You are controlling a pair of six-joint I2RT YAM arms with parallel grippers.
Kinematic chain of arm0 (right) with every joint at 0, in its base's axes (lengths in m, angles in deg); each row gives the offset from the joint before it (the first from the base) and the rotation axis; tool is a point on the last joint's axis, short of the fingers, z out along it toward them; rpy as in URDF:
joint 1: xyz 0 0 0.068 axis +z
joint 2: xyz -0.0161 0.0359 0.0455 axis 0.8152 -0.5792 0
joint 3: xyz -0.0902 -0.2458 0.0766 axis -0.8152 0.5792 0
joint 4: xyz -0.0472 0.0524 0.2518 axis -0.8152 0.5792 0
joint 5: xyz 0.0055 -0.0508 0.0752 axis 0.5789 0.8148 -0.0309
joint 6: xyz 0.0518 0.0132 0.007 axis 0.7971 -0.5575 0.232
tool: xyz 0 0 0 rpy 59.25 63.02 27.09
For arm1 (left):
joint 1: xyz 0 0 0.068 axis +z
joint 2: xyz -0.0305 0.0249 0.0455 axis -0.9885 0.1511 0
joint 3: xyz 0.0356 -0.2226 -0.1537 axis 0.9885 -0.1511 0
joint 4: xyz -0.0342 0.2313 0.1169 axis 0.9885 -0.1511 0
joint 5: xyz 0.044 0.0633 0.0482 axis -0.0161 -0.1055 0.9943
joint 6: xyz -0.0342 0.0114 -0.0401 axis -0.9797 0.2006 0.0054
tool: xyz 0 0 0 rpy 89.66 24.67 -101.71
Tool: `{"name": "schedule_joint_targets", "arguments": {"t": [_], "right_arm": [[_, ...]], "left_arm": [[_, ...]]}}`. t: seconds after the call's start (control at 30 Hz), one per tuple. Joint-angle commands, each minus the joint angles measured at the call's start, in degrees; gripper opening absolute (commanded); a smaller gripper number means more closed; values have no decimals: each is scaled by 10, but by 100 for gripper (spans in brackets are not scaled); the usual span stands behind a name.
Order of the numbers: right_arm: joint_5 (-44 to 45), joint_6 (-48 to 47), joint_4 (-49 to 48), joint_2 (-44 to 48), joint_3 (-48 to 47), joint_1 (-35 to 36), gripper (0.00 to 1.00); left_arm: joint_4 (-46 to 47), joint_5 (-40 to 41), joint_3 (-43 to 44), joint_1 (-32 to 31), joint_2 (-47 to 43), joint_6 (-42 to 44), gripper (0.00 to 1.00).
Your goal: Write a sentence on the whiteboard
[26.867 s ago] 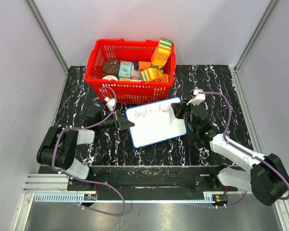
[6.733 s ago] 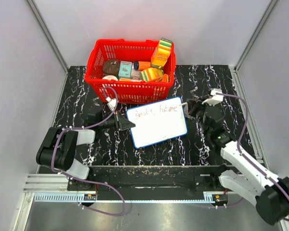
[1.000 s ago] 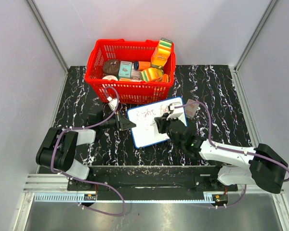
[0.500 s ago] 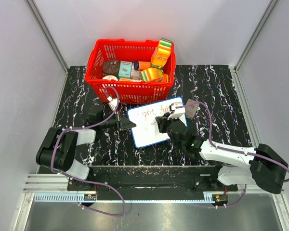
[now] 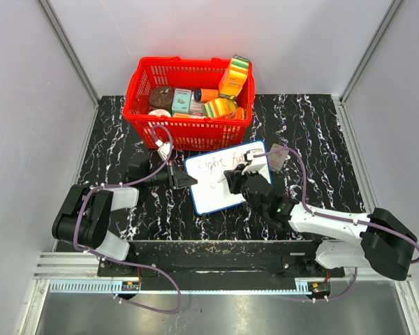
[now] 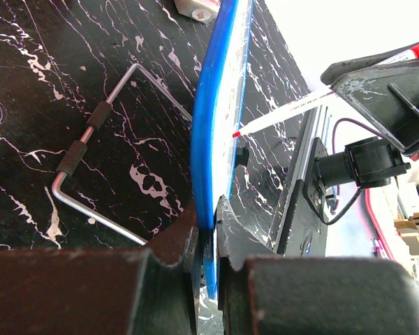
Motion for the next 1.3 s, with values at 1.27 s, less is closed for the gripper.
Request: {"name": "schedule_joint_targets", "arguments": {"t": [1.27], "right_arm": [[25,-13,-13,8,-15,-18,0]], "left_arm": [[-26,59,6,-8,-1,61,0]]}}
